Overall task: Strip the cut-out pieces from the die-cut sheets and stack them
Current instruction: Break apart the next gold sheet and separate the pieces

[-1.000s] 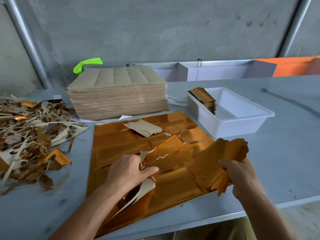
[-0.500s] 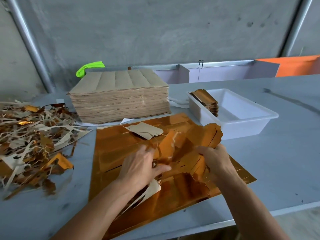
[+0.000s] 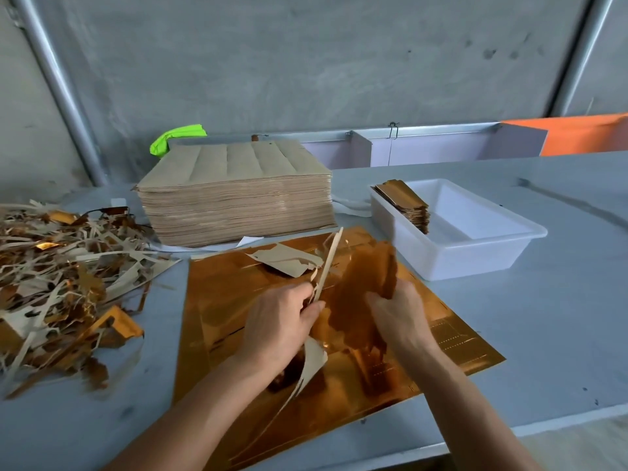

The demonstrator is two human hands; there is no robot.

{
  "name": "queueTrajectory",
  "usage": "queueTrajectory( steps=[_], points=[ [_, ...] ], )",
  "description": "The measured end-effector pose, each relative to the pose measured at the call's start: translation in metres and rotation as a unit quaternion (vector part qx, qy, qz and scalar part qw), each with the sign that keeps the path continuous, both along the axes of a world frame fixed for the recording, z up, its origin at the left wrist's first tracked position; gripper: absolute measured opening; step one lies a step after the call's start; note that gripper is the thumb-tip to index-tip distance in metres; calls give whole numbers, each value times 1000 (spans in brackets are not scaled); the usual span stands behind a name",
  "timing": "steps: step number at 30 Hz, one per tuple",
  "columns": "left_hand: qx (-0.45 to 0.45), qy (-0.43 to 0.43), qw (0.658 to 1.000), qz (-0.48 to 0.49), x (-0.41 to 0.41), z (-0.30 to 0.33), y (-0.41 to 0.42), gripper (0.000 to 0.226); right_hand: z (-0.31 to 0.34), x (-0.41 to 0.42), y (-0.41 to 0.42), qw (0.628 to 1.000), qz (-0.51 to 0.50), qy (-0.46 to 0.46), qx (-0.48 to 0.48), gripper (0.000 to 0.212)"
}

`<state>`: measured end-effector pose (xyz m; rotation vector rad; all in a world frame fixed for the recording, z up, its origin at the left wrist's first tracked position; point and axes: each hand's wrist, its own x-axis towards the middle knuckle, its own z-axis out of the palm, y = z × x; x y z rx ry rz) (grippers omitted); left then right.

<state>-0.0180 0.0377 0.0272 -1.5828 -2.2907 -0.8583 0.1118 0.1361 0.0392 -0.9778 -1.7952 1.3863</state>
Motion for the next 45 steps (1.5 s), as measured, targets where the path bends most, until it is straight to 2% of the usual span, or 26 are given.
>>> queueTrajectory(
  steps=[3, 6, 9, 12, 14, 17, 18, 19, 21, 23, 25, 27, 28, 31, 35, 39, 43, 45],
  points=[
    [23, -27, 998, -45, 7, 2, 3, 18, -6, -15, -11, 997, 66, -5, -44, 16],
    [19, -66, 996, -61, 5, -1, 3, 21, -8, -22, -15, 988, 94, 60, -104, 20],
    [19, -149, 985, -81, 0, -4, 2, 20, -11, -19, -18, 980, 136, 105, -103, 22],
    [8, -212, 974, -84, -3, -9, 2, 23, -16, -19, -20, 982, 118, 98, -108, 13],
    [35, -296, 952, -62, -2, -9, 0, 25, -18, -19, -18, 983, 89, 83, -136, 13],
    [112, -445, 888, -16, -4, -7, -3, 28, -18, -17, -15, 980, 58, 68, -178, 15],
    [127, -464, 877, 0, -6, -6, -4, 28, -17, -16, -15, 979, 42, 60, -188, 13],
    [127, -454, 882, 10, -8, -6, -5, 28, -17, -15, -14, 979, 25, 48, -196, 11],
    [70, -387, 919, -1, -9, -6, -9, 29, -16, -15, -10, 981, 12, 32, -193, 10],
    [-71, -316, 946, -13, -4, -10, -10, 56, -14, -16, -6, 986, 27, 18, -164, 16],
    [-189, -227, 955, 13, 2, -19, -7, 89, -13, -17, -6, 993, 35, -24, -113, 19],
    [-234, -162, 958, 45, 4, -23, -5, 103, -13, -15, -5, 994, 41, -77, -59, 24],
    [-250, -156, 954, 48, 2, -24, -5, 104, -12, -13, -3, 994, 43, -96, -42, 25],
    [-300, -158, 940, 39, -6, -19, -8, 87, -3, -2, 9, 989, 46, -137, -30, 17],
    [-338, -119, 932, 52, -12, -6, -11, 66, 16, 18, 26, 976, 66, -193, -71, 3],
    [-327, -85, 937, 88, -31, 5, -18, 36, 18, 43, 41, 968, 69, -210, -117, 18],
    [-300, -77, 939, 147, -45, 16, -25, 31, 17, 56, 45, 962, 109, -192, -162, 19],
    [-296, -41, 940, 162, -42, 21, -25, 45, 15, 55, 45, 958, 119, -196, -172, 21]
  ],
)
